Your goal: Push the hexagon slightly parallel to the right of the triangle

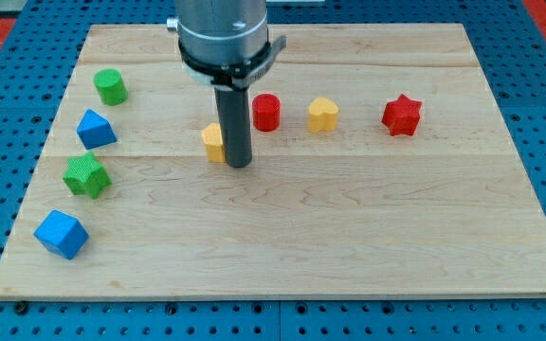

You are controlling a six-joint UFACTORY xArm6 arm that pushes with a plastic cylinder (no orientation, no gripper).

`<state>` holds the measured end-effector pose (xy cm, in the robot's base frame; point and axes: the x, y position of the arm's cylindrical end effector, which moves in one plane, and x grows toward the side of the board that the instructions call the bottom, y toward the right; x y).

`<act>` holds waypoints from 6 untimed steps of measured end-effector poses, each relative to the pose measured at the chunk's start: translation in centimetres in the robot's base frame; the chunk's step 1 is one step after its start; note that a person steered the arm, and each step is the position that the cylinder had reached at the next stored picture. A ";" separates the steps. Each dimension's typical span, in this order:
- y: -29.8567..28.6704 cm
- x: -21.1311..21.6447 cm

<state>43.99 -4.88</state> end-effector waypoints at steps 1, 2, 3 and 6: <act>-2.2 -1.8; -1.7 0.9; -2.6 1.0; -6.0 -0.6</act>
